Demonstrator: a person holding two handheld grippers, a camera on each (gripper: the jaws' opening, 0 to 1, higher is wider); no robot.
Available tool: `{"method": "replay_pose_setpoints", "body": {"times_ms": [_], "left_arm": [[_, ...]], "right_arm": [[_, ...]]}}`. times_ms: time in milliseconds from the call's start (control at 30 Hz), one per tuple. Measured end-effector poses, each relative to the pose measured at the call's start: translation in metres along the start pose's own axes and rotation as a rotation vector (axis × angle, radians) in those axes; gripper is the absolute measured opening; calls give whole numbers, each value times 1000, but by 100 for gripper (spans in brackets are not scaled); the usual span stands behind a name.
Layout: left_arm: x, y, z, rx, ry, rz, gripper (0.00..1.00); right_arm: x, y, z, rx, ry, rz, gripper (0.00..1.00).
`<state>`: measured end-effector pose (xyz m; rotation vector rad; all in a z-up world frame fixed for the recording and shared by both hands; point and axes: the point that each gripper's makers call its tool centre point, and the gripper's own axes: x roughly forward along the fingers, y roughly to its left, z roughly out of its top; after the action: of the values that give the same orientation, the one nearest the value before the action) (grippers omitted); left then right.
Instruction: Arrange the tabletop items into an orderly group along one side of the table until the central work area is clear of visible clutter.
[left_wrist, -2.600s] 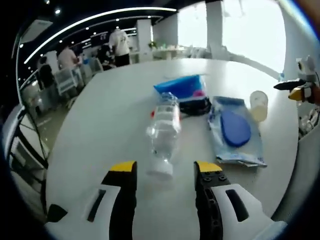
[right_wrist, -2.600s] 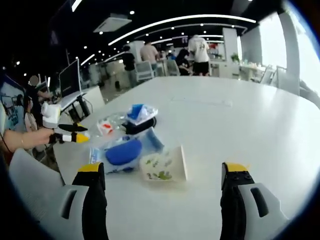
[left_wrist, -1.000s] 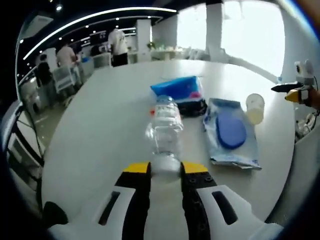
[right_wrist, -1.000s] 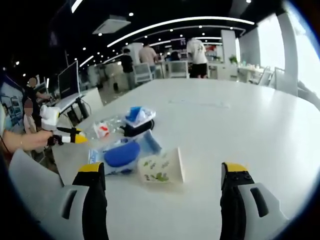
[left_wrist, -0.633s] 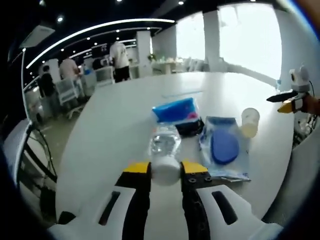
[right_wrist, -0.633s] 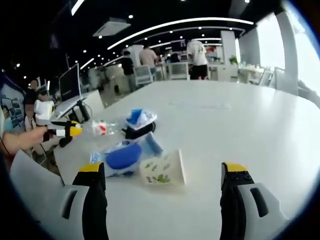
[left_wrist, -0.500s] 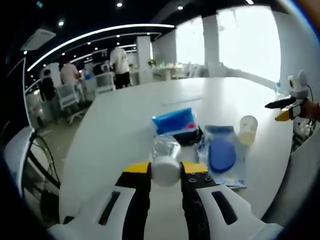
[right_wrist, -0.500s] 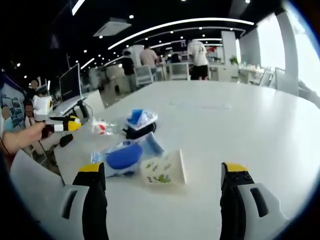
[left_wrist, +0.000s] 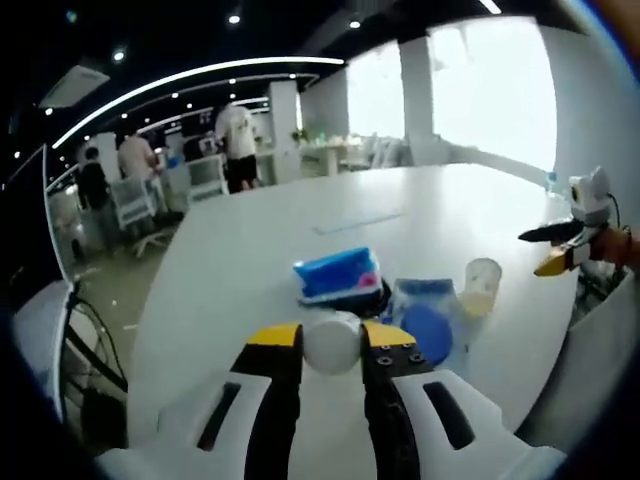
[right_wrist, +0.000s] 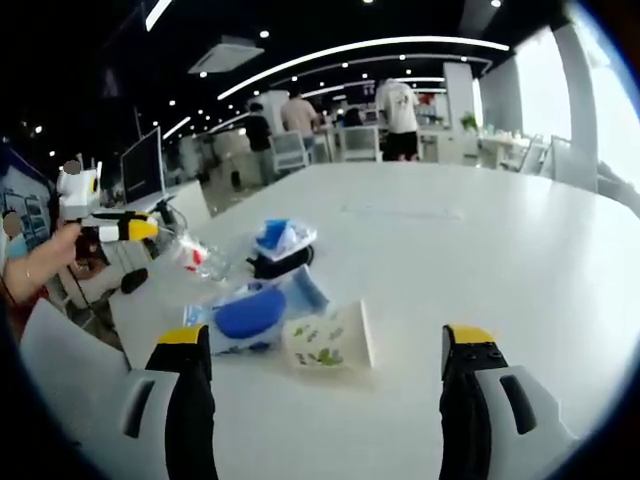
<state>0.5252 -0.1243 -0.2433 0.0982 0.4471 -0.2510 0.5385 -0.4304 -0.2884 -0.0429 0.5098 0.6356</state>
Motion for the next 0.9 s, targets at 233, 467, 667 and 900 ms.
{"method": "replay_pose_setpoints", "body": {"times_ms": [233,467,667,900], "left_arm": [[-2,2,12,-82,4,30,20],[0,-4,15,-89,27,16,21],[-2,-5,14,-77,37,19,21],[-4,-7,12,-36,27,-9,21]], "right_arm": [[-1,0,0,0,-4,-1,94],[-2,-1,1,-1,-4,-5,94],[-2,-1,0,-5,0,-6,94],[-2,-1,1,-9,-3,-4,94]]}}
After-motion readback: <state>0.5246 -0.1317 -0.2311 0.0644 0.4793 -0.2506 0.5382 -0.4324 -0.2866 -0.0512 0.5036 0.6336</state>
